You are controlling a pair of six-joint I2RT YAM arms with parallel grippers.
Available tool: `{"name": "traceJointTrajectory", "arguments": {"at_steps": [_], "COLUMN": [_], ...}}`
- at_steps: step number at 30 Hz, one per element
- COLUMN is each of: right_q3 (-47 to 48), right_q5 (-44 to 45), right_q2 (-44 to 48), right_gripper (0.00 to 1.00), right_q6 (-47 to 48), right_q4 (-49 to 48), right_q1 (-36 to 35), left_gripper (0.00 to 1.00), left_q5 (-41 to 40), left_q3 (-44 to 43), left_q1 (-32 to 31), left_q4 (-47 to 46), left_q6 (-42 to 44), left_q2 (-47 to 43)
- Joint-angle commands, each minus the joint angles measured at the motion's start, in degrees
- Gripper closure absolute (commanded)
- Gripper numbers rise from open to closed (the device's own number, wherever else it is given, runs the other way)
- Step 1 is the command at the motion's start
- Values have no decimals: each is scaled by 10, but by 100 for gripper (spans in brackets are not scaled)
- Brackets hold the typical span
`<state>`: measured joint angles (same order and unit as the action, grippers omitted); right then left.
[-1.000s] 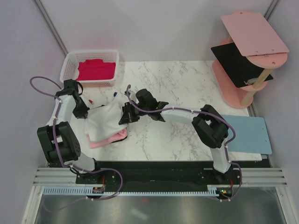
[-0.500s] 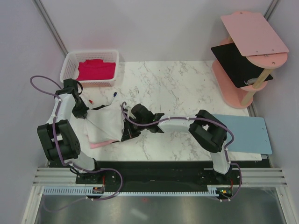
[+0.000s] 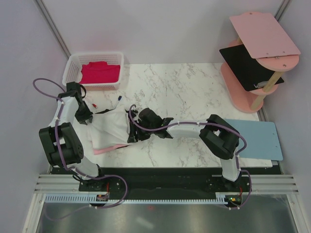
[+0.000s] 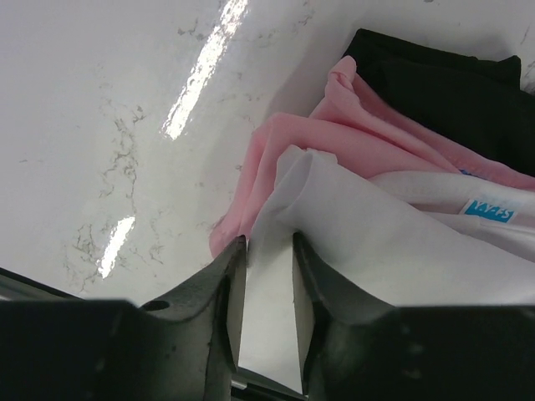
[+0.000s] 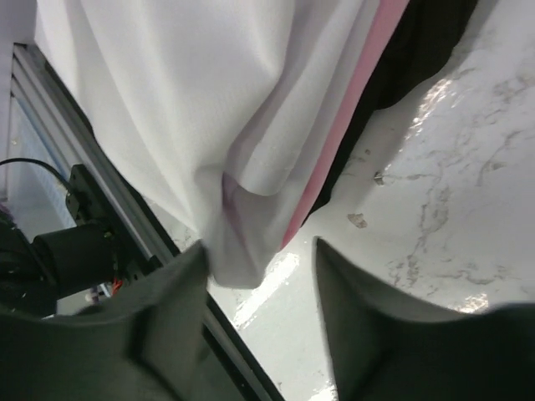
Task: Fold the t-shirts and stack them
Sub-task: Smooth out wrinkles on the folded tshirt
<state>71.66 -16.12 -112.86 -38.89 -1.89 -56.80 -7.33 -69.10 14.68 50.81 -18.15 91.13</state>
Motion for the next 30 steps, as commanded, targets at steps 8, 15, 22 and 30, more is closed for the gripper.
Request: {"name": "traceJointTrajectory", "arguments": {"at_steps": [8,15,22,30], "right_q3": [62,150,232,195], "right_q5": [70,59,44,79], "right_q2": [35,-30,-102,-54], "right_gripper": [29,44,54,53], "right_q6": [51,54,51,59], "right_q4": [-15,-26,-5,-3], "right_q1": [25,34,37,46], "left_gripper": [55,55,55,55], "left_q5": [5,4,2,2], "left_q3": [-3,-2,-1,-3], "left_q1": [4,4,4,5], "left_q4": [-32,-33,-33,-34], "left_q6": [27,28,29,29], "left_q2": [-17,-17,-17,-13]}}
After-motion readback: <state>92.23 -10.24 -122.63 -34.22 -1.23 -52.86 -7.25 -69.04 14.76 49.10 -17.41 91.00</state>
